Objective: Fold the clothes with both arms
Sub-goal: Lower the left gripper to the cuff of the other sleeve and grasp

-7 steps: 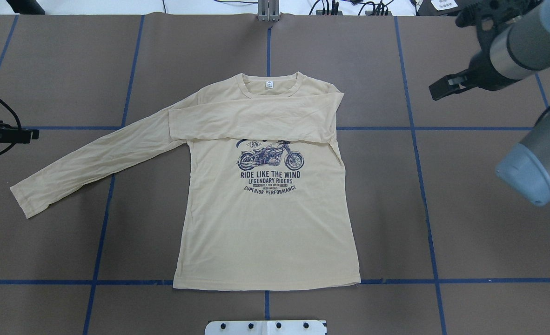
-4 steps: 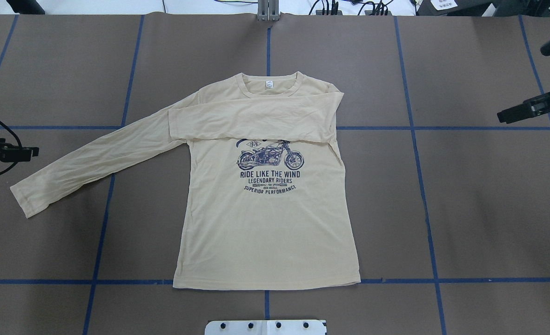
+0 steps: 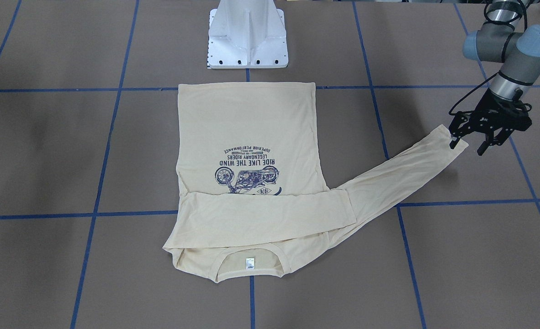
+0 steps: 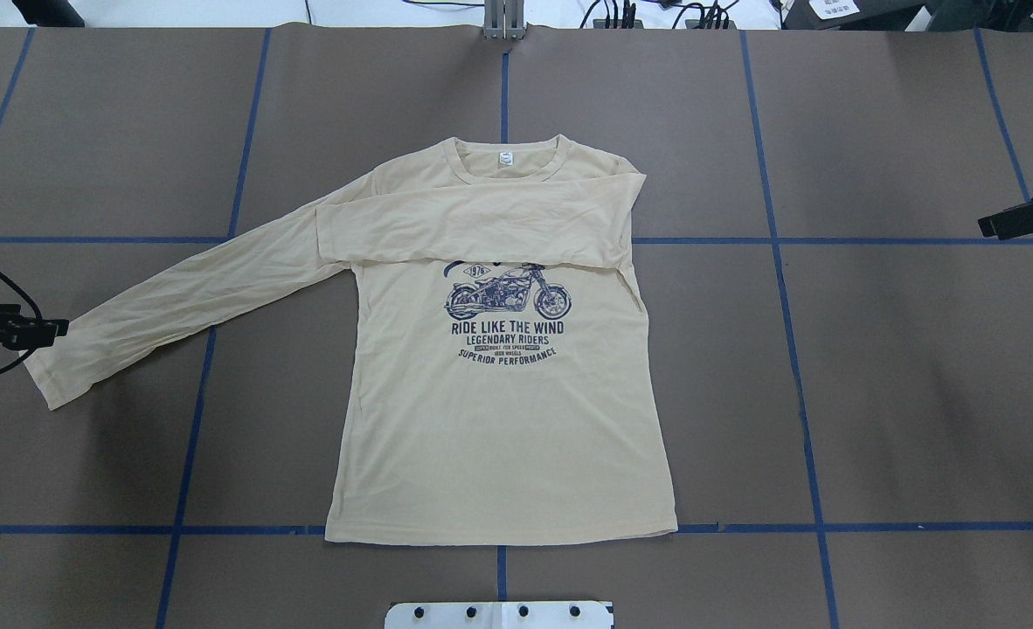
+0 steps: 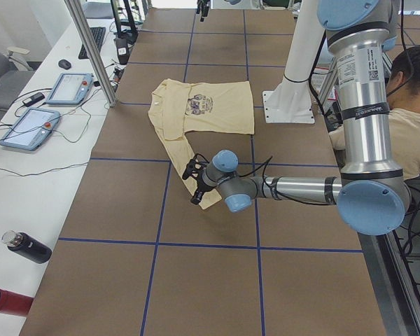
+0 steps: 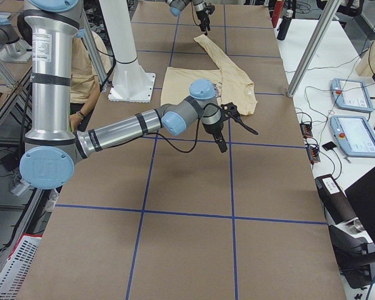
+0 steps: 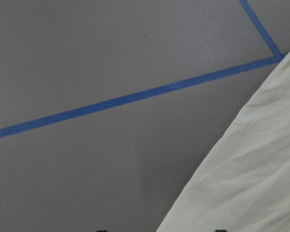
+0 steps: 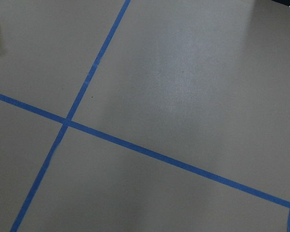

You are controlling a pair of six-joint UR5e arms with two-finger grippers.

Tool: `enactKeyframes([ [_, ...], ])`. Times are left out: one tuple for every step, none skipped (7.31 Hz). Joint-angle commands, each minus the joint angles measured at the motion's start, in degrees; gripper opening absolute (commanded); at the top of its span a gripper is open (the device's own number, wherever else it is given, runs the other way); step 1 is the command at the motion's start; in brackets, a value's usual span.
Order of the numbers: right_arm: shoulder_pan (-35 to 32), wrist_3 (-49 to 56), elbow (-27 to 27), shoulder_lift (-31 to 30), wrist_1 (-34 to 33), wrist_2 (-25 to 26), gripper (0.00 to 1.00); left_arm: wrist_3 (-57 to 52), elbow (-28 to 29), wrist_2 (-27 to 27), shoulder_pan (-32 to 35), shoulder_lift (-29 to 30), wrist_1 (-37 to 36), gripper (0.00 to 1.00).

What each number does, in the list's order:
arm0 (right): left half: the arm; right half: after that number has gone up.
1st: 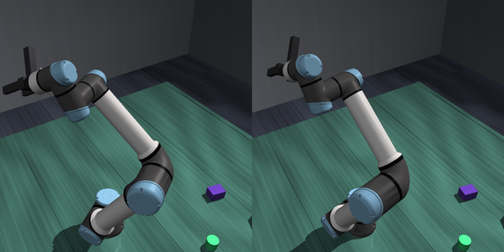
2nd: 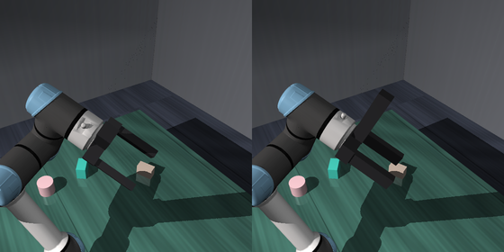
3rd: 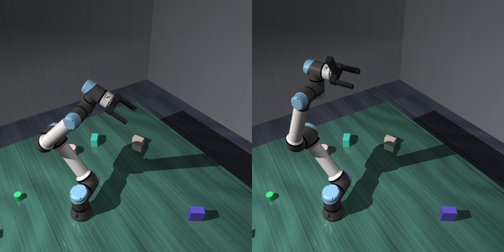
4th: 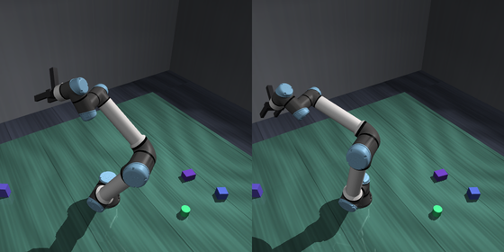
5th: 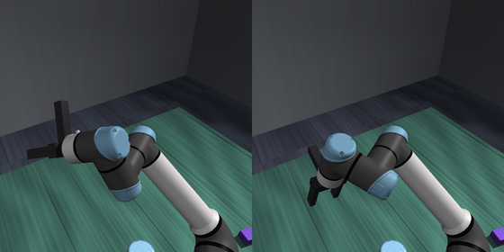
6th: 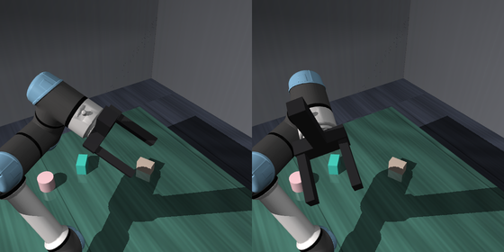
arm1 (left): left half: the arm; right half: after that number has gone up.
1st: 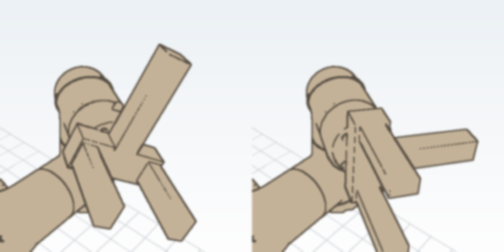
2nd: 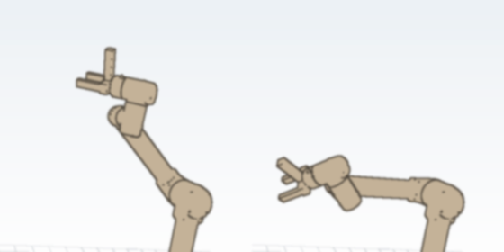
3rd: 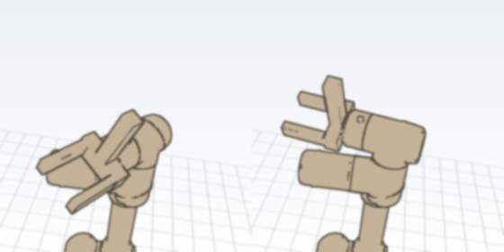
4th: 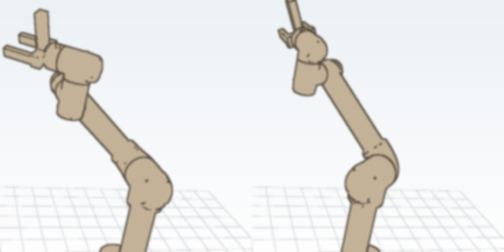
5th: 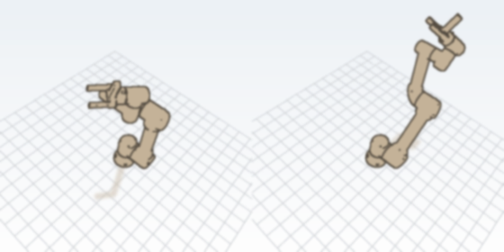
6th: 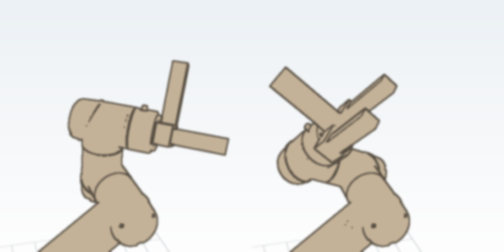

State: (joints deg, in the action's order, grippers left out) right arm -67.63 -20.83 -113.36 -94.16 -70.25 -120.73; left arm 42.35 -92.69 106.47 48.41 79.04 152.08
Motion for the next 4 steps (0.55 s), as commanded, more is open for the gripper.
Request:
enactKeyframes([
  [0.0, 0.1, 0.1, -0.1, 0.0, 0.1, 1.00, -0.2, 0.4, -0.6, -1.3, -1.3, 0.1, 0.73],
  [0.0, 0.1, 0.2, -0.1, 0.1, 0.1, 1.00, -0.3, 0.8, -0.7, -1.4, -1.3, 0.1, 0.71],
  [0.0, 0.1, 0.2, -0.1, 0.1, 0.2, 1.00, -0.4, 1.4, -0.7, -1.5, -1.3, 0.1, 0.70],
  [0.0, 0.1, 0.2, -0.1, 0.1, 0.3, 1.00, -0.4, 1.5, -0.7, -1.6, -1.3, 0.1, 0.68],
])
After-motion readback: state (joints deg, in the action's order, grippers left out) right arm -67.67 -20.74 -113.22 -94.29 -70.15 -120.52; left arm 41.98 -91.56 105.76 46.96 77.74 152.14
